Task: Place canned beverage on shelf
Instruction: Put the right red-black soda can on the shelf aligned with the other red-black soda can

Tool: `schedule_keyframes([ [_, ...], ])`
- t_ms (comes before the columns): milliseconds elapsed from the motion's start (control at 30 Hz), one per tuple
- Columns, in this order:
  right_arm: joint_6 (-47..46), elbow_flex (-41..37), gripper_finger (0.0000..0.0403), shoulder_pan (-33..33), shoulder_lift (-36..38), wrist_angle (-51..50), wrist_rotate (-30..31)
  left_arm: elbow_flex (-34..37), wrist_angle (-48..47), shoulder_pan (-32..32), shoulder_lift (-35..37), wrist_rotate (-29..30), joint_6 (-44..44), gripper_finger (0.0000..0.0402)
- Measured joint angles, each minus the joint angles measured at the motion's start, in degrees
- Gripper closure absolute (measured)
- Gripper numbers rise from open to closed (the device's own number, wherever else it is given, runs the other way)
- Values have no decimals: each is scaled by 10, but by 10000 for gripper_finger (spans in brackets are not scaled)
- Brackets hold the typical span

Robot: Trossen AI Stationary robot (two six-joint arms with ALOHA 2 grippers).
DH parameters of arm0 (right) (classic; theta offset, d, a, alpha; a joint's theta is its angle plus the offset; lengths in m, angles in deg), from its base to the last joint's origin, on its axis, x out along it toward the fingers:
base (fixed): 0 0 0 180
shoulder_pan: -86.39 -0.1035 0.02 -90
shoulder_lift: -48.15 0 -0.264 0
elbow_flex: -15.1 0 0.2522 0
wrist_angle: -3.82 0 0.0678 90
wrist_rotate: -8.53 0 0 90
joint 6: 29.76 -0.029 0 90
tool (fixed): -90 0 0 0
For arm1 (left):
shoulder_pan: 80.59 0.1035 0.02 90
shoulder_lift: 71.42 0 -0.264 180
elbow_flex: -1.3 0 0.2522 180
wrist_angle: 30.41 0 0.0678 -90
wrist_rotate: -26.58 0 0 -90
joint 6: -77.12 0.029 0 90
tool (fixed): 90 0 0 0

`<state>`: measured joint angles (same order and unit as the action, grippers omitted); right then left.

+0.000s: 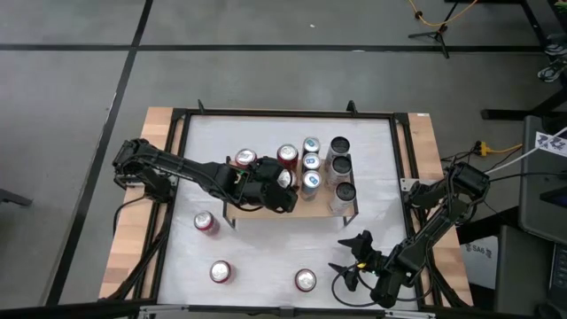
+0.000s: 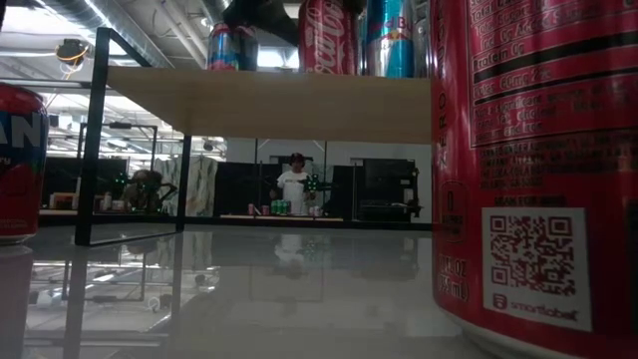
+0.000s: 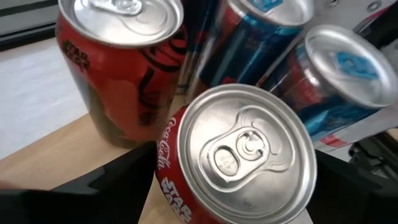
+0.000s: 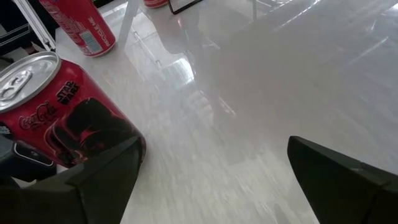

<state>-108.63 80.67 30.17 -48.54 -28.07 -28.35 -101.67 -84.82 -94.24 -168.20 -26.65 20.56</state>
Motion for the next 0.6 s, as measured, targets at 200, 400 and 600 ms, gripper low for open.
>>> schedule_keyframes([
  [200, 0, 0, 10, 0, 0, 0, 0, 0, 8, 0, 0, 2, 2, 59],
  [400, 0, 0, 10, 0, 0, 0, 0, 0, 11, 0, 0, 32, 2, 59],
  [600, 0, 0, 10, 0, 0, 0, 0, 0, 10, 0, 1, 46, 2, 59],
])
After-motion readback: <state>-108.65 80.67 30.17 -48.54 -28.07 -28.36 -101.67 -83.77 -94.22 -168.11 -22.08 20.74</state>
